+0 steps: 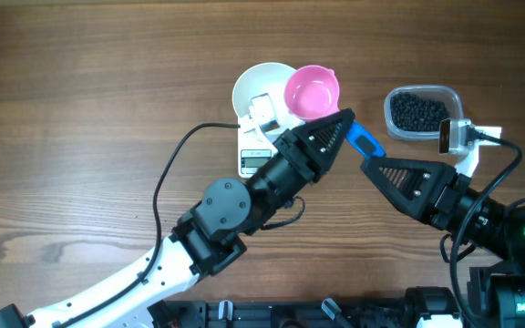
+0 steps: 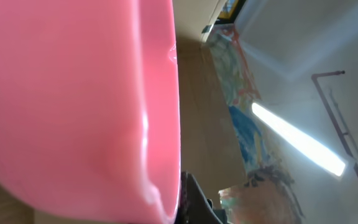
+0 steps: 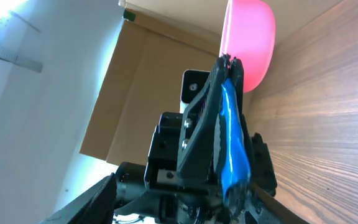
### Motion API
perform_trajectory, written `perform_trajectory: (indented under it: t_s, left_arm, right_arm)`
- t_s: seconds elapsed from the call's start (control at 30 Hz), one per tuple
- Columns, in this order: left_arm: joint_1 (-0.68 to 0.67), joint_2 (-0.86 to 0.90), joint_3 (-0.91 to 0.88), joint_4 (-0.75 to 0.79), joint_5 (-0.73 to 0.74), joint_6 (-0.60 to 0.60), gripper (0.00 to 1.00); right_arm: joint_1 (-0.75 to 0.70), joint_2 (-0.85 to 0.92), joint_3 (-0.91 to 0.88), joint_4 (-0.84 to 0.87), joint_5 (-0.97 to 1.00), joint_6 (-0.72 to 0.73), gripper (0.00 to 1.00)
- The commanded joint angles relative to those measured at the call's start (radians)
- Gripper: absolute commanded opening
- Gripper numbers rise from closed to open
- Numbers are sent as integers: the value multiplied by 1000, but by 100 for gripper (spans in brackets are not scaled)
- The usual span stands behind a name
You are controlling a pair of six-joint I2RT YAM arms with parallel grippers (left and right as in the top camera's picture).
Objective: Scoop item into bowl and weigh 150g on scale
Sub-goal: 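Carry the scoop right toward the right gripper over the scale, then grasp the blue handle with the right gripper beside the left gripper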
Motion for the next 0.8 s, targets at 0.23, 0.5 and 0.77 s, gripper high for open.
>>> perform_trajectory:
  t_s: [0.23,0.5,0.77]
  left_arm:
    - [-43,-2,12,5,-13,6,4]
    - [-42,-2,12,5,-32,6,4]
    - [-42,-2,12,5,-80,6,4]
  right_arm:
    - [3,2,18,5,68,3,60]
    - [3,2,18,-11,142,4,60]
    - [3,4,18,-32,185,14,64]
